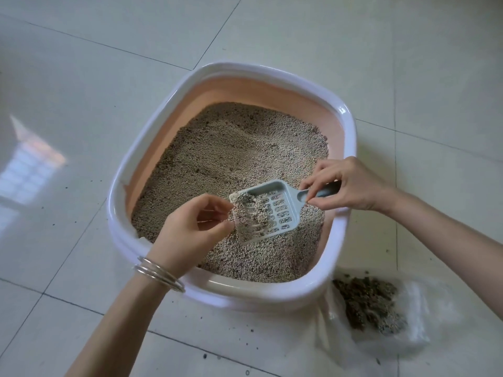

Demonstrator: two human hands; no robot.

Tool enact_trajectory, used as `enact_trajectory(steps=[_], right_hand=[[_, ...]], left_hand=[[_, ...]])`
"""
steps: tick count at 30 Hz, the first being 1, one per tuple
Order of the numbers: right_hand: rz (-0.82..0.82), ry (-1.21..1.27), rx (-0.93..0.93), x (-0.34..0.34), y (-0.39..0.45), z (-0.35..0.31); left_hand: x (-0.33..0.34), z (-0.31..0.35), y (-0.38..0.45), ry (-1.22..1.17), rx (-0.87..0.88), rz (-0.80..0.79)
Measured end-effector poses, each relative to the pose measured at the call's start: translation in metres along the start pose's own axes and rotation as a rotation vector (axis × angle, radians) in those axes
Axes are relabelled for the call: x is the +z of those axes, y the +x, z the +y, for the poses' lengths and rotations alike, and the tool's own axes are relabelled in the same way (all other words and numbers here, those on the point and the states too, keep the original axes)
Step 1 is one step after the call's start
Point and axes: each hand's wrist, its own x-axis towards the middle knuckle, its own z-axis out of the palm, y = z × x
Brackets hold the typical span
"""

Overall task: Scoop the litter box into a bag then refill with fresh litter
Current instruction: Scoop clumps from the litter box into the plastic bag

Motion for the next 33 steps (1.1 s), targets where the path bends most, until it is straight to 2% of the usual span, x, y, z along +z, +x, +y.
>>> enact_trajectory(steps=[7, 26, 33], right_hand=[[0.086, 0.009, -0.002, 0.002, -0.013, -0.002], [0.157, 0.023, -0.003, 0.0, -0.041, -0.015], [0.207, 0.01, 0.064, -0.003, -0.069, -0.02]], left_hand=[[0.002, 0.004, 0.0, -0.013, 0.017, 0.001], [0.008, 0.009, -0.007, -0.018, 0.046, -0.002], [0.02, 0.012, -0.009, -0.021, 0.065, -0.034]])
